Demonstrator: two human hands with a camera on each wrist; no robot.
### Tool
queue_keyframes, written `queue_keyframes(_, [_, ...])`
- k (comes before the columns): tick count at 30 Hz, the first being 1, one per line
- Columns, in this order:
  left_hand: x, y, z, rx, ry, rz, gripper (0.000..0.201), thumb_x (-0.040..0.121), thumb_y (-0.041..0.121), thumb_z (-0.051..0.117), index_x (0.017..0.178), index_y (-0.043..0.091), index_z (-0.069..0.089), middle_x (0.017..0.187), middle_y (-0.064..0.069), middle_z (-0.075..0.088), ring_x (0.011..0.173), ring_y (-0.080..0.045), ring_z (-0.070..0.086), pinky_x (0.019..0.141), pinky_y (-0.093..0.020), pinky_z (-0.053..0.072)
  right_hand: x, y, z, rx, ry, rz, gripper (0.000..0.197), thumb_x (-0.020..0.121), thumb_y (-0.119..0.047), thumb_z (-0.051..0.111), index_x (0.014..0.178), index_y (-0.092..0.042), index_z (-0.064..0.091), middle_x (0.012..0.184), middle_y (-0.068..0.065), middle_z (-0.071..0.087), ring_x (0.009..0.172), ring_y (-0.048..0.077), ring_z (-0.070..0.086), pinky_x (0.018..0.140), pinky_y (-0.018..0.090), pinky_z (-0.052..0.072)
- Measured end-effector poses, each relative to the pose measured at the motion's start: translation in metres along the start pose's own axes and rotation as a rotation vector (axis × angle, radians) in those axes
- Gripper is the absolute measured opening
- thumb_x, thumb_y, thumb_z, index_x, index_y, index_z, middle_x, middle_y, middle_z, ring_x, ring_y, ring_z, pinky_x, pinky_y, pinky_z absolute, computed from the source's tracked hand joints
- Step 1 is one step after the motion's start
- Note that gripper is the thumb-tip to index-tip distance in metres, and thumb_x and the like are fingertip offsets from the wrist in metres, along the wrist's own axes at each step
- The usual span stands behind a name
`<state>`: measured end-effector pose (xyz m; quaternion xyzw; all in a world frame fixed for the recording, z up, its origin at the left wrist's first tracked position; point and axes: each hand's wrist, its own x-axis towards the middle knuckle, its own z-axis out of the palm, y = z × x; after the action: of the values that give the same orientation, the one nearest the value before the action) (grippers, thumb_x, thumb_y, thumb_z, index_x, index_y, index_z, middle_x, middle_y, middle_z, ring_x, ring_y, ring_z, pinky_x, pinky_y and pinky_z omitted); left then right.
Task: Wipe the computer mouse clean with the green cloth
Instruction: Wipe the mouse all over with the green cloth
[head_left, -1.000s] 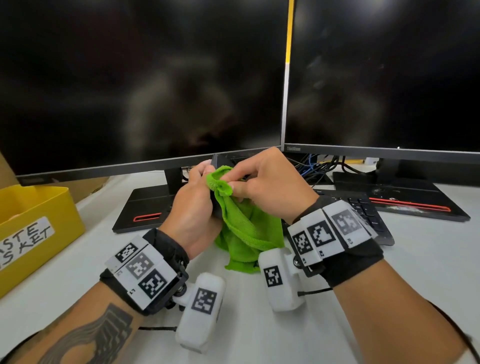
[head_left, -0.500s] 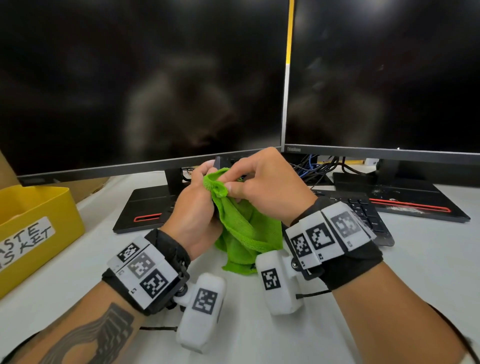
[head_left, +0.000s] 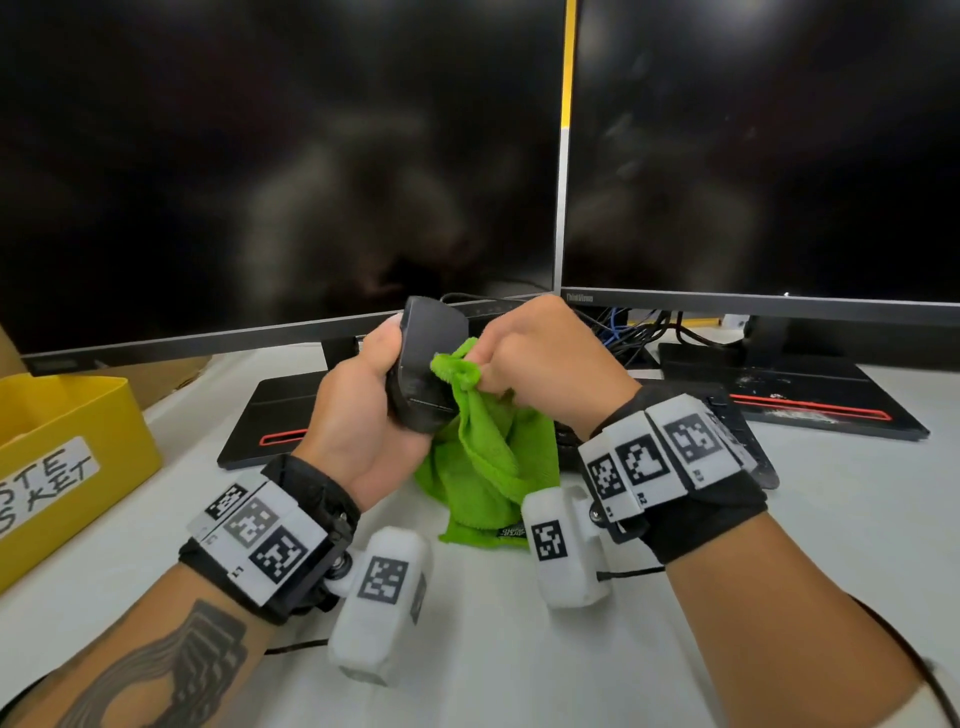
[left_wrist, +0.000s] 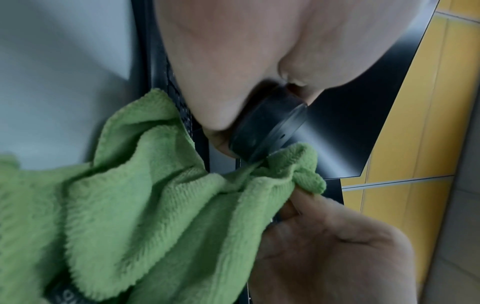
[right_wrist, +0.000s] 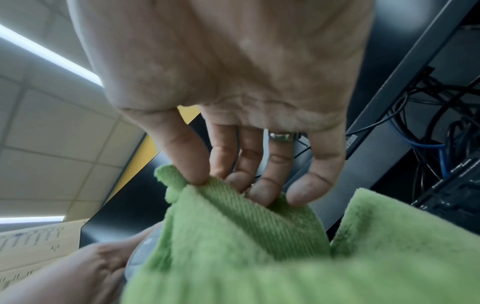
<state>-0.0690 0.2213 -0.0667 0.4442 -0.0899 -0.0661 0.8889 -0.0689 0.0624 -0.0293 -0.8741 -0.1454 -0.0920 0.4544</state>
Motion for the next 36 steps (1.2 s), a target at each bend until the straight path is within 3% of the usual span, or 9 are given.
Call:
queue_keyframes(3, [-0.004, 0.002, 0.004, 0.007, -0.015, 0.025, 0.042, 0.114, 0.029, 0.033, 0.136, 0.005, 0.06, 0.121, -0.014, 0.069, 0.107, -0.024, 0.069, 0.086, -0.031, 0.062, 0.003, 0.004, -0.005, 0.074, 0.108, 0.026, 0.048, 0.057, -0.021, 0.06, 0.091, 0.011, 0.069, 0.084, 0.026, 0.068, 0.083, 0.042, 0.065, 0.082, 0.056, 0.06])
queue_keyframes(7, [-0.006, 0.003, 0.006, 0.011, -0.047, 0.033, 0.051, 0.113, 0.032, 0.033, 0.148, 0.0, 0.052, 0.131, -0.017, 0.065, 0.109, -0.024, 0.069, 0.088, -0.031, 0.063, 0.0, 0.006, -0.004, 0.1, 0.109, 0.025, 0.033, 0.059, -0.025, 0.066, 0.08, -0.002, 0.077, 0.06, 0.0, 0.057, 0.068, 0.017, 0.052, 0.061, 0.038, 0.047])
queue_keyframes(10, [-0.006, 0.002, 0.006, -0.019, -0.065, 0.028, 0.056, 0.111, 0.035, 0.035, 0.154, 0.0, 0.047, 0.142, -0.021, 0.061, 0.115, -0.028, 0.068, 0.092, -0.035, 0.063, -0.001, 0.007, -0.004, 0.098, 0.092, 0.002, 0.006, 0.067, -0.02, 0.076, 0.069, -0.019, 0.082, 0.058, -0.011, 0.065, 0.072, 0.011, 0.061, 0.068, 0.032, 0.052])
queue_keyframes(14, [-0.003, 0.001, 0.004, -0.041, -0.053, 0.015, 0.058, 0.113, 0.036, 0.032, 0.155, -0.002, 0.043, 0.156, -0.028, 0.05, 0.132, -0.036, 0.059, 0.096, -0.04, 0.062, -0.002, 0.006, 0.003, 0.081, 0.05, -0.061, 0.015, 0.065, -0.024, 0.081, 0.072, -0.037, 0.083, 0.074, -0.012, 0.079, 0.088, 0.012, 0.074, 0.091, 0.038, 0.06])
queue_keyframes(18, [-0.001, 0.001, 0.001, -0.051, -0.02, 0.03, 0.057, 0.113, 0.037, 0.033, 0.154, 0.0, 0.045, 0.156, -0.027, 0.05, 0.138, -0.037, 0.057, 0.098, -0.041, 0.061, -0.002, 0.007, 0.006, 0.02, 0.061, -0.083, 0.018, 0.071, -0.019, 0.081, 0.074, -0.037, 0.082, 0.073, -0.012, 0.079, 0.089, 0.011, 0.074, 0.089, 0.034, 0.06])
queue_keyframes(22, [0.0, 0.004, 0.0, -0.063, 0.024, 0.052, 0.054, 0.112, 0.036, 0.038, 0.15, 0.001, 0.051, 0.147, -0.028, 0.059, 0.122, -0.035, 0.065, 0.085, -0.039, 0.065, -0.004, 0.009, 0.0, -0.076, 0.097, -0.067, 0.019, 0.078, -0.016, 0.078, 0.074, -0.034, 0.082, 0.075, -0.011, 0.079, 0.088, 0.008, 0.072, 0.083, 0.025, 0.057])
queue_keyframes(27, [-0.004, -0.002, 0.006, -0.061, -0.023, 0.033, 0.047, 0.114, 0.031, 0.034, 0.143, 0.0, 0.054, 0.121, -0.02, 0.07, 0.107, -0.029, 0.072, 0.083, -0.038, 0.064, -0.003, 0.004, 0.009, -0.013, 0.094, -0.144, 0.013, 0.074, -0.022, 0.08, 0.075, -0.035, 0.08, 0.077, -0.012, 0.077, 0.086, 0.008, 0.071, 0.085, 0.028, 0.055])
queue_keyframes(32, [-0.002, -0.001, 0.003, -0.04, -0.022, 0.077, 0.053, 0.114, 0.031, 0.033, 0.152, -0.003, 0.044, 0.137, -0.029, 0.061, 0.115, -0.033, 0.068, 0.085, -0.038, 0.063, -0.003, 0.007, 0.004, -0.097, 0.105, -0.12, 0.014, 0.082, -0.018, 0.078, 0.087, -0.029, 0.085, 0.085, -0.01, 0.08, 0.096, 0.012, 0.072, 0.089, 0.026, 0.054])
queue_keyframes(36, [-0.002, 0.001, 0.003, -0.045, -0.014, 0.064, 0.054, 0.112, 0.031, 0.039, 0.152, -0.005, 0.043, 0.132, -0.025, 0.059, 0.117, -0.035, 0.064, 0.083, -0.038, 0.063, -0.005, 0.009, 0.0, -0.151, 0.1, -0.081, 0.014, 0.083, -0.017, 0.075, 0.087, -0.027, 0.085, 0.092, -0.006, 0.081, 0.106, 0.017, 0.07, 0.091, 0.023, 0.05])
